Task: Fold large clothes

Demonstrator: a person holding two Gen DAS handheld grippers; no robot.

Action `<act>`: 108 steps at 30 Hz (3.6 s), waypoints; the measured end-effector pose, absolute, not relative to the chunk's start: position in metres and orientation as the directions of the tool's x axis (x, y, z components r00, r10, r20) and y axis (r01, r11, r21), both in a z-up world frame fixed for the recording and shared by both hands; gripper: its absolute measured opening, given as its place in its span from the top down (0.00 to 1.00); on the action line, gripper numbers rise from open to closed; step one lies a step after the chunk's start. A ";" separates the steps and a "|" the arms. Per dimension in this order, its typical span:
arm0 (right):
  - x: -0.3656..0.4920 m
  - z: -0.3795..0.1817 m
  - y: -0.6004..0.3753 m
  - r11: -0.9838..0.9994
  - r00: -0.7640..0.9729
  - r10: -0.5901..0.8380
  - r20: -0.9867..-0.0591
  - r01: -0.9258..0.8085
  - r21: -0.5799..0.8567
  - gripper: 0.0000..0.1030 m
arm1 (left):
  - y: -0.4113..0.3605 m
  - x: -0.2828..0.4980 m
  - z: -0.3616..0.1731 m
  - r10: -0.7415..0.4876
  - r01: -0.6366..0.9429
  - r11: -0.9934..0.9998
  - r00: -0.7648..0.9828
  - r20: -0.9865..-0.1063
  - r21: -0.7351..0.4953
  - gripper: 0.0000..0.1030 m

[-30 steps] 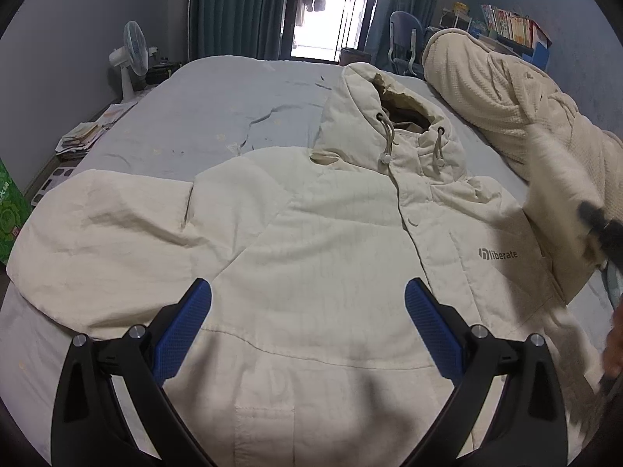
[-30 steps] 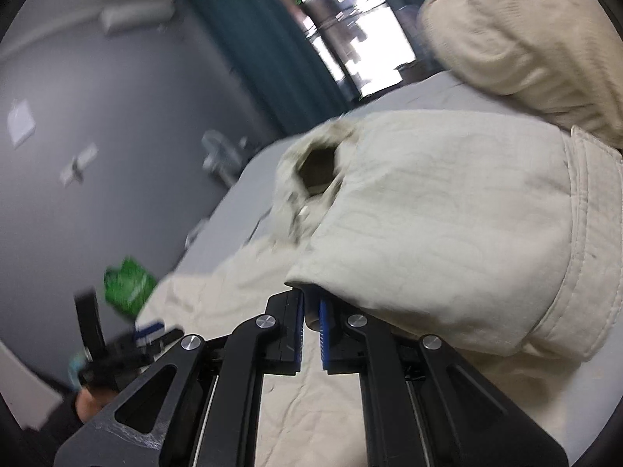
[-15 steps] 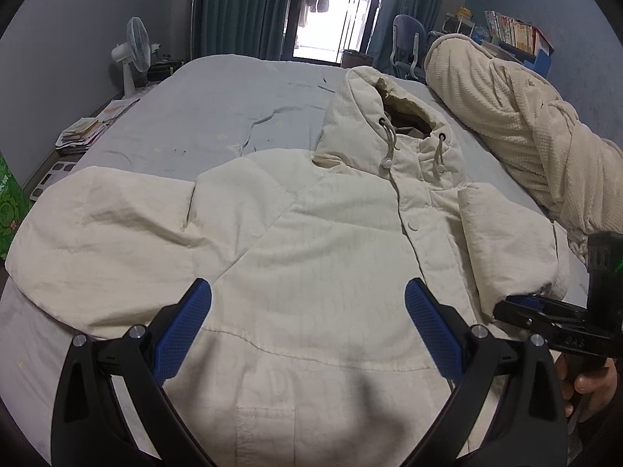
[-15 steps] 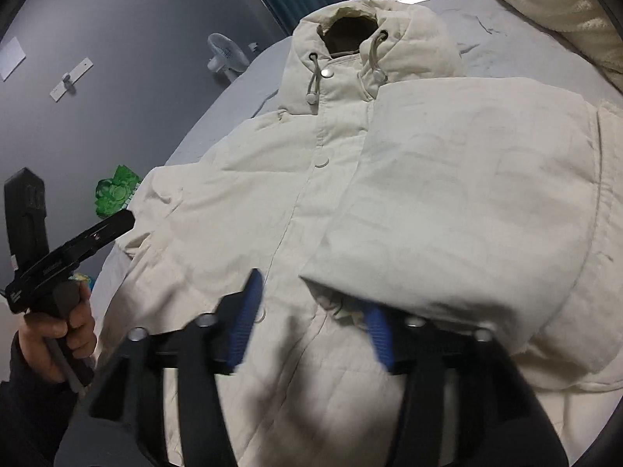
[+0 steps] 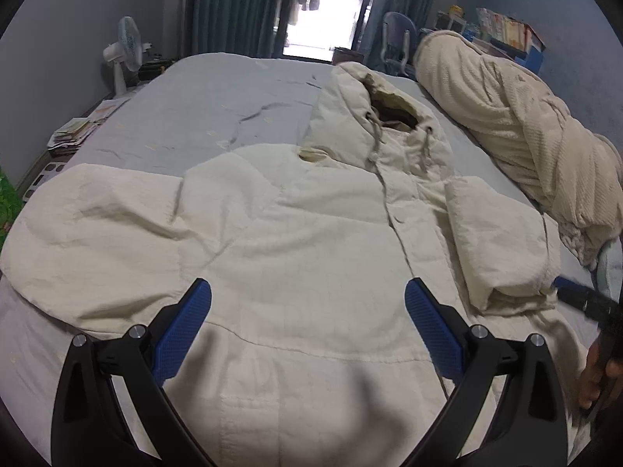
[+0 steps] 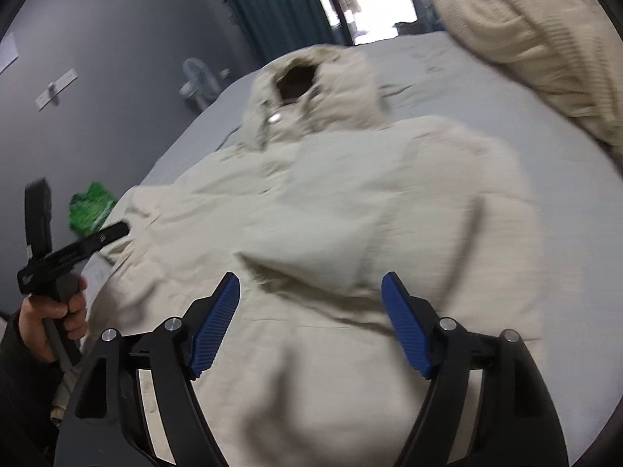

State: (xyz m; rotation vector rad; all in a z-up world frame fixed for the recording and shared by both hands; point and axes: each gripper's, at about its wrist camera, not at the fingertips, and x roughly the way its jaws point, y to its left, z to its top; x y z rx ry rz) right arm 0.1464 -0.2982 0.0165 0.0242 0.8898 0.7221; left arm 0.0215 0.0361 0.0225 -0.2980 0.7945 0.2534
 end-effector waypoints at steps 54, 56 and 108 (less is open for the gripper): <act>0.204 -0.025 -0.407 0.848 0.532 0.465 -0.707 -0.038 0.529 0.09 | -0.135 0.086 0.042 0.086 0.102 0.960 0.778 -0.623 0.260 0.43; 0.204 -0.025 -0.409 0.844 0.537 0.466 -0.703 -0.031 0.535 0.09 | -0.156 0.092 0.038 0.061 0.156 0.946 0.775 -0.629 0.285 0.41; 0.207 -0.030 -0.396 0.868 0.510 0.450 -0.733 -0.055 0.494 0.09 | 0.067 0.019 -0.022 -0.060 -0.419 0.820 0.613 -0.788 -0.389 0.55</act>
